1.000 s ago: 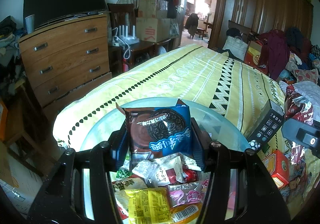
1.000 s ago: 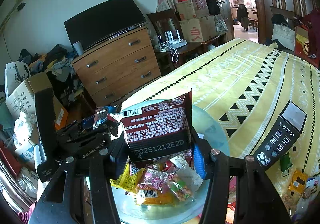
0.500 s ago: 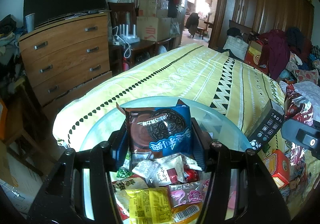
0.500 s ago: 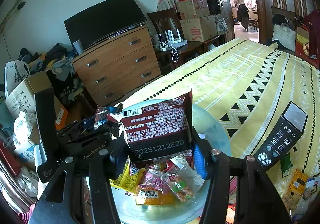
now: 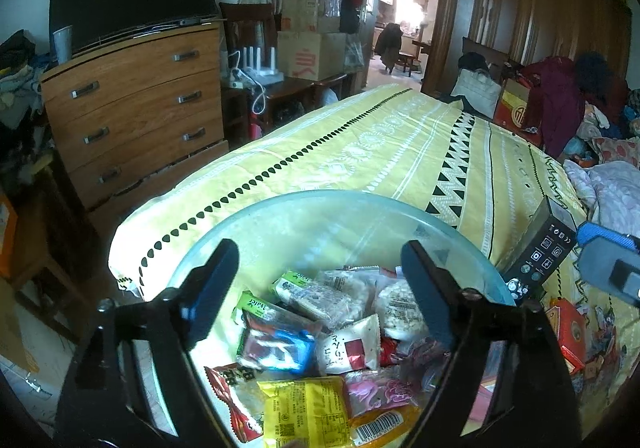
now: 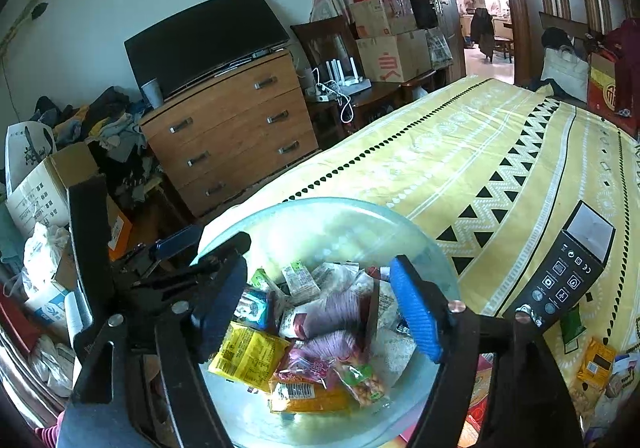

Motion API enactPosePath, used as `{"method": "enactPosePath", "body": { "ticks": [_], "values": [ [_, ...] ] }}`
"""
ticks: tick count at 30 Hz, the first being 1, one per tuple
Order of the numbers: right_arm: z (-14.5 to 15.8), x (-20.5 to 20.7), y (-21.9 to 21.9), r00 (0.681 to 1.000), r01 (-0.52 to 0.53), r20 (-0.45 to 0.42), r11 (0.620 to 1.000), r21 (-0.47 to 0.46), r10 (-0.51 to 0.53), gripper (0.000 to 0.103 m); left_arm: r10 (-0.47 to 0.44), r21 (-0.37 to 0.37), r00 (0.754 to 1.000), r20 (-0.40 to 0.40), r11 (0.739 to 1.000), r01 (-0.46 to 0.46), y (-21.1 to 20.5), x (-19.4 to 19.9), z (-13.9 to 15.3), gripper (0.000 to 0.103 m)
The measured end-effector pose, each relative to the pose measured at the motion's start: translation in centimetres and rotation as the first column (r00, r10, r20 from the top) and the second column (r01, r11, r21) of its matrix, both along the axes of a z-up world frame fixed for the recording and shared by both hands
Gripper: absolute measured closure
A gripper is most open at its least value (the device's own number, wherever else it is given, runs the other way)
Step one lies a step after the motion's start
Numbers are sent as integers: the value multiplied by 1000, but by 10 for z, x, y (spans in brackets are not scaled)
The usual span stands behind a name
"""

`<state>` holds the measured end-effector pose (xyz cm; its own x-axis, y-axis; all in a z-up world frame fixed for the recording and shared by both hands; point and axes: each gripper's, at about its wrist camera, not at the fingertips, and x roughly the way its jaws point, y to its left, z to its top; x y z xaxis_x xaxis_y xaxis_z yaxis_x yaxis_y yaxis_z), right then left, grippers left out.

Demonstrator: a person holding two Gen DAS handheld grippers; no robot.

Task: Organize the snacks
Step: 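Lower both packets into the glass bowl and open both tools, then move both tools back over the snack heap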

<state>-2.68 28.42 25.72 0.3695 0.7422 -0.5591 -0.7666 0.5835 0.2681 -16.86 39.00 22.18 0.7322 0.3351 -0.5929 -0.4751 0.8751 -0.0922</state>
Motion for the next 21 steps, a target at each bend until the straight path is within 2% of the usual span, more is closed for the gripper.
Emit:
{"method": "enactPosePath", "body": {
  "ticks": [3,8,12,15,17,18,21],
  "values": [
    [3,-3,-6,1000,-2,7,1000,11,2,25,10,4,1000,-5,1000,-10,-2,-3,-1,0],
    [25,-26,-27,995,-1,95,998,70,-6,25,31,18,999,-15,999,-31,-3,-6,2,0],
    [47,-56,-60,976,33,207,991,134,-60,15,30,28,999,-23,999,-29,-2,-3,6,0],
    [61,-84,-91,939,70,319,981,179,-126,10,21,42,1000,-19,999,-20,-9,-5,11,0],
    [67,-106,-116,901,91,396,970,225,-177,7,8,58,1000,-11,998,-7,-19,-7,17,0],
    [68,-116,-128,880,105,427,962,252,-208,0,0,64,1000,-9,998,0,-23,-7,19,0],
    [62,-141,-159,820,151,492,939,309,-294,0,-27,87,1000,10,996,26,-42,-10,29,0]
  ]
}}
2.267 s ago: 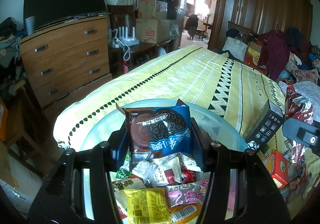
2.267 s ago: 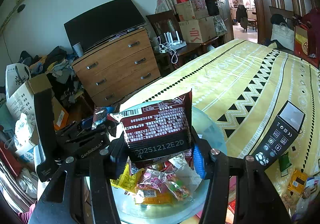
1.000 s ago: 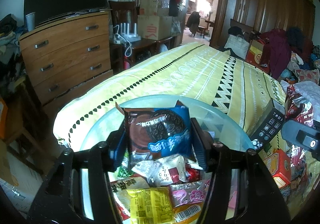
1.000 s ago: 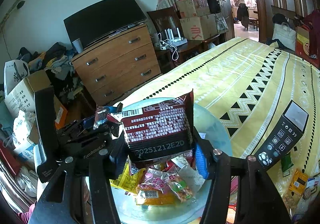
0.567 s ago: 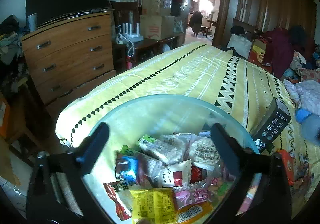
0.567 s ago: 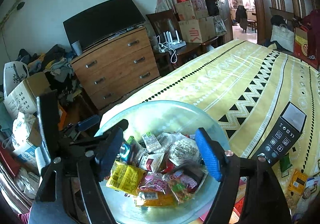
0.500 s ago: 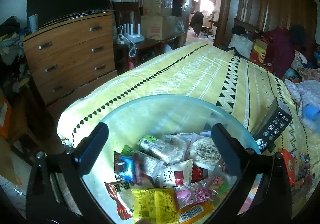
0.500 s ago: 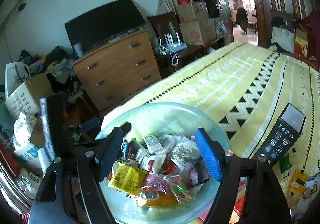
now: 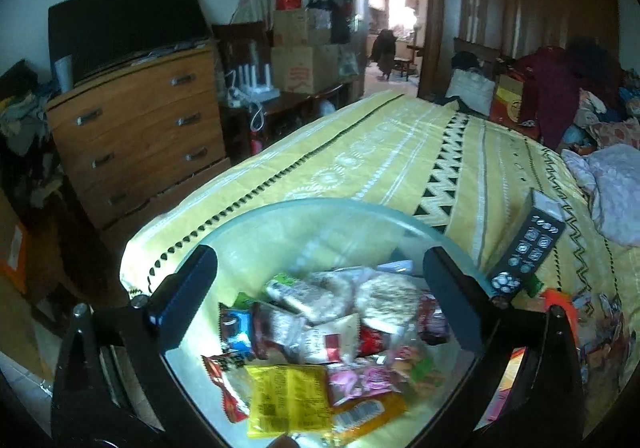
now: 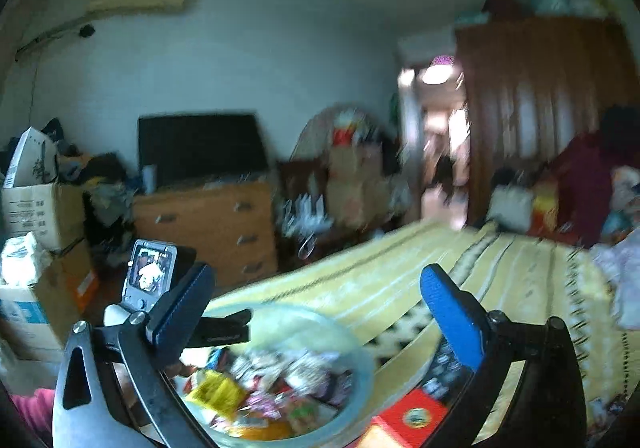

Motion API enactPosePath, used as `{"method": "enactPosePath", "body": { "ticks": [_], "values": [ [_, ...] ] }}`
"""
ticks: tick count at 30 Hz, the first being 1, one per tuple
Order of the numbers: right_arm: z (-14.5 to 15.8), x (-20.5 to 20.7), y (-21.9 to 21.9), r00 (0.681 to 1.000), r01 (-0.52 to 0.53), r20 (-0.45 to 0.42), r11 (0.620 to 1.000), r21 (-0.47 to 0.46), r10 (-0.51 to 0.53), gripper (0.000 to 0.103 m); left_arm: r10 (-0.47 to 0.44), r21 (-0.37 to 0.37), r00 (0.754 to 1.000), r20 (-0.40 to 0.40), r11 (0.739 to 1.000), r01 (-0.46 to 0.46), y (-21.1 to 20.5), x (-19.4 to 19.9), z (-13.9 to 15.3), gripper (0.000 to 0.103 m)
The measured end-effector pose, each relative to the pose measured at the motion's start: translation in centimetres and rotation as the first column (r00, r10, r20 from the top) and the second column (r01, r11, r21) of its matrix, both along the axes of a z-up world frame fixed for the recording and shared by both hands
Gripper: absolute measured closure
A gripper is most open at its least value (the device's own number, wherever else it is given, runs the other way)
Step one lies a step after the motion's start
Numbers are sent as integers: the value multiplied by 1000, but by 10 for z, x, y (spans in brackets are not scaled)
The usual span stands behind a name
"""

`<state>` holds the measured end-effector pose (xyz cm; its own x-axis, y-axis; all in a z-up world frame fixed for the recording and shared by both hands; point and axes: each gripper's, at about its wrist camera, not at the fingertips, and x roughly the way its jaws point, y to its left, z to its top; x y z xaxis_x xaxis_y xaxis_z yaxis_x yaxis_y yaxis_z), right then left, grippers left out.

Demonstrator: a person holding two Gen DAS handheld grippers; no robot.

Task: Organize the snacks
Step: 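Move both tools back over the snack heap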

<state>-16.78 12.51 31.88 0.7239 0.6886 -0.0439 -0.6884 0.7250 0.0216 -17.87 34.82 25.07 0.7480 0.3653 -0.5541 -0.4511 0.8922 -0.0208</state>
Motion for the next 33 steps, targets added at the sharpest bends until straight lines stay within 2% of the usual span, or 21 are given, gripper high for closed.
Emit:
{"method": "enactPosePath", "body": {
  "ticks": [5,10,14,21,26,33],
  "values": [
    [-20,-22,-49,996,84,17,996,-31,-83,0,-64,31,997,46,998,63,-40,-4,16,0],
    [-39,-30,-92,985,163,-55,985,-58,-166,0,-172,64,984,53,984,168,-98,5,30,0],
    [-56,-36,-133,967,216,-120,973,-86,-226,0,-254,101,967,39,963,249,-152,16,34,0],
    [-69,-44,-188,940,294,-144,948,-124,-311,0,-358,131,934,6,926,354,-223,36,33,0],
    [-78,-38,-217,910,343,-189,927,-152,-368,0,-410,157,912,-5,901,405,-262,45,35,0],
    [-104,-27,-272,848,415,-290,896,-159,-445,0,-483,193,874,-56,854,484,-321,61,26,0]
  ]
}}
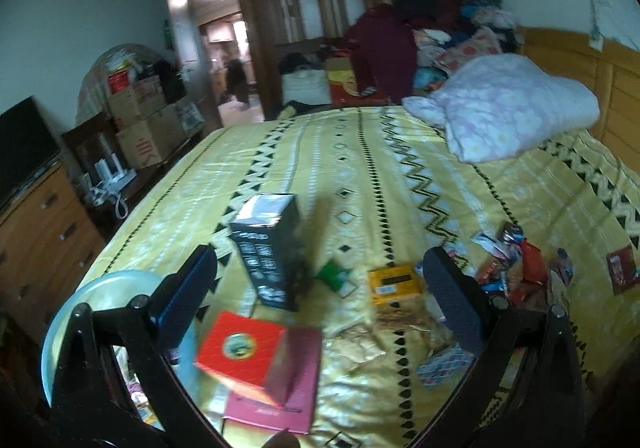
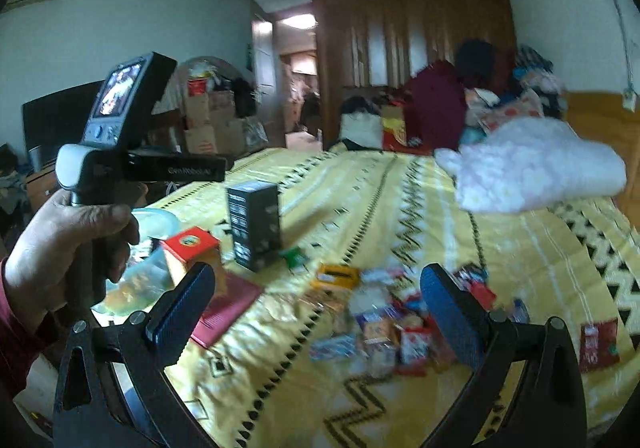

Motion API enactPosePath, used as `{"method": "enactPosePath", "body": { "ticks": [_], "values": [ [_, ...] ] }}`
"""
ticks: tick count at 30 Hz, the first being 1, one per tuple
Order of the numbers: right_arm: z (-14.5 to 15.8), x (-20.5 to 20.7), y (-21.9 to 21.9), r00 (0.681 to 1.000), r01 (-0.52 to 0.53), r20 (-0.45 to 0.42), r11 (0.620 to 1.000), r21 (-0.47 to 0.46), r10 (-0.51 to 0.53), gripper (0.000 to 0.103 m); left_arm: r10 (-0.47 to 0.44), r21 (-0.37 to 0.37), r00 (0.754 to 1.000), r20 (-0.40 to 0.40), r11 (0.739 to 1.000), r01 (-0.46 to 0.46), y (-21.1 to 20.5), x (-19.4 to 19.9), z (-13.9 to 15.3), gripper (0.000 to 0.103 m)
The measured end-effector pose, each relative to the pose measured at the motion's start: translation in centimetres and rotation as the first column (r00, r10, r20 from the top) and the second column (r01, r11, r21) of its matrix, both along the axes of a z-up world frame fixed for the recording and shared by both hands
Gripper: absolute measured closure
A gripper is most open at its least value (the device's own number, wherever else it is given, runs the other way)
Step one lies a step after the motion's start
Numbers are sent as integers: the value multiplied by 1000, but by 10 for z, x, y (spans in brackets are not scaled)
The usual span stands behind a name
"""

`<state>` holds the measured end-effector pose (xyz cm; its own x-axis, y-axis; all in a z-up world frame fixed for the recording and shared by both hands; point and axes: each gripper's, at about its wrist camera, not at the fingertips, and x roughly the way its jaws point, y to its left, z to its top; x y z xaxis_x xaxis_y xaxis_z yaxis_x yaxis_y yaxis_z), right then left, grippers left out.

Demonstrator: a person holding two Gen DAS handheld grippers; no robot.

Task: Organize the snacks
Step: 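Move both tools back over the snack heap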

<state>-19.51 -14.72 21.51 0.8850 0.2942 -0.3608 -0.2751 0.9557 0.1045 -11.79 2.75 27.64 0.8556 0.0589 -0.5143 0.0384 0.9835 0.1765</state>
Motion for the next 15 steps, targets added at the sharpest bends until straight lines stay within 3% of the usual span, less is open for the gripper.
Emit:
{"method": "enactPosePath", "body": {
  "ticks": [8,11,15],
  "values": [
    [-18,8,-37,996,72,-51,997,36,-70,0,-91,21,994,-64,995,93,-45,15,-19,0],
    [-24,11,-50,994,95,-66,994,46,-92,0,-153,-58,981,-117,987,147,-49,23,-30,0],
    [-41,9,-72,985,144,-99,989,27,-141,0,-273,-189,939,-210,953,235,-52,34,-67,1]
  ]
}}
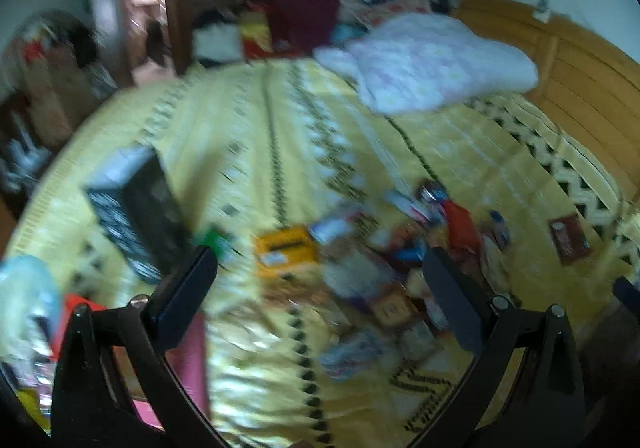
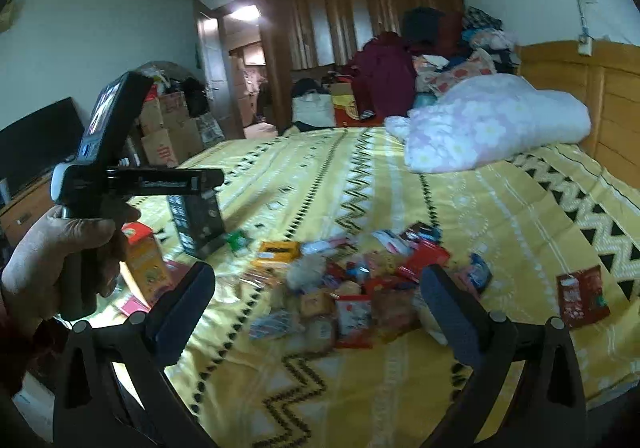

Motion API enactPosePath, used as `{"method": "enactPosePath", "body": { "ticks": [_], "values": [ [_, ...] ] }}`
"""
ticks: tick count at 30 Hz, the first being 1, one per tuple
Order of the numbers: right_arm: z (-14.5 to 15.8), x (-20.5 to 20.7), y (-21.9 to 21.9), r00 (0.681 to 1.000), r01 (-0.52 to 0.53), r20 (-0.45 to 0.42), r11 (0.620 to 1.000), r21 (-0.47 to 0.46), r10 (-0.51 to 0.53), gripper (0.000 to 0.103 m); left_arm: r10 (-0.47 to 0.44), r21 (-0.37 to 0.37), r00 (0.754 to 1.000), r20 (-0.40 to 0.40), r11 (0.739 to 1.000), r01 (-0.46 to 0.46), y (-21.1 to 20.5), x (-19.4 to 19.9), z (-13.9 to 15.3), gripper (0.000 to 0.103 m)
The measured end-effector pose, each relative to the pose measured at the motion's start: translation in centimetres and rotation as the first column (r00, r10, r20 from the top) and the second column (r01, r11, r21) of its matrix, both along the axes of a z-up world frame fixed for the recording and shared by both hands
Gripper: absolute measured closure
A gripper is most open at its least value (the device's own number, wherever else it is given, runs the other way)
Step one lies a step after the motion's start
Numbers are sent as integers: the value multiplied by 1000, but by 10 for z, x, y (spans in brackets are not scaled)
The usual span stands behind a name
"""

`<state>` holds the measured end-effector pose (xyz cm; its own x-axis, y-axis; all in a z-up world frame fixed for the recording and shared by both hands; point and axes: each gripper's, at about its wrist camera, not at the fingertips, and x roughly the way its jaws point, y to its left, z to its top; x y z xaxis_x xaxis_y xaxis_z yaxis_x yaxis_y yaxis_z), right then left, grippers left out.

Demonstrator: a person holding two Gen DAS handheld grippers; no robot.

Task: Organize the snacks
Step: 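Move both tools back over the snack heap, then grasp the orange cake packet with left tool while right grasps the clear barcoded packet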

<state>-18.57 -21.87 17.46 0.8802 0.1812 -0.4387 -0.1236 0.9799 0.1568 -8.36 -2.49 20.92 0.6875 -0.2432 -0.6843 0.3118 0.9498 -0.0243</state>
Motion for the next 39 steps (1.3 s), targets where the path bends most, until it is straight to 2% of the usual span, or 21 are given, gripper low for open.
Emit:
{"method": "enactPosePath", "body": {
  "ticks": [2,3,5,7,8,13,18,22,29,31,35,39],
  "values": [
    [-16,3,-13,998,21,-54,1000,11,-21,0,-51,-41,995,-90,998,48,-8,8,-26,2],
    [-22,4,-17,997,28,-77,999,21,-27,0,-79,-75,986,-144,995,69,-13,11,-43,7],
    [-38,5,-26,992,40,-124,998,38,-35,0,-143,-131,959,-245,985,114,-26,19,-75,20],
    [-51,9,-31,986,45,-165,998,41,-38,0,-168,-151,930,-326,981,124,-37,25,-100,37],
    [-55,9,-32,984,44,-175,998,41,-37,0,-180,-178,909,-375,977,120,-44,31,-115,40],
    [-70,17,-35,978,44,-206,998,35,-36,0,-190,-235,871,-454,968,89,-68,43,-143,41],
    [-73,24,-37,975,44,-217,999,32,-36,0,-164,-224,856,-491,973,58,-81,53,-162,41],
    [-75,28,-34,973,35,-230,999,35,-26,3,-150,-244,873,-465,969,36,-68,53,-161,50],
    [-98,45,-21,953,-4,-301,992,126,42,22,-106,-189,948,-300,981,50,-32,27,-114,53],
    [-111,57,-12,941,-22,-329,985,174,80,28,-86,-186,959,-271,982,36,-16,21,-104,53],
    [-147,93,14,902,-53,-404,969,242,150,31,-55,-165,970,-237,986,16,6,13,-95,53],
    [-167,119,38,888,-73,-430,974,215,162,32,-41,-144,971,-237,990,6,15,7,-96,53]
  ]
}}
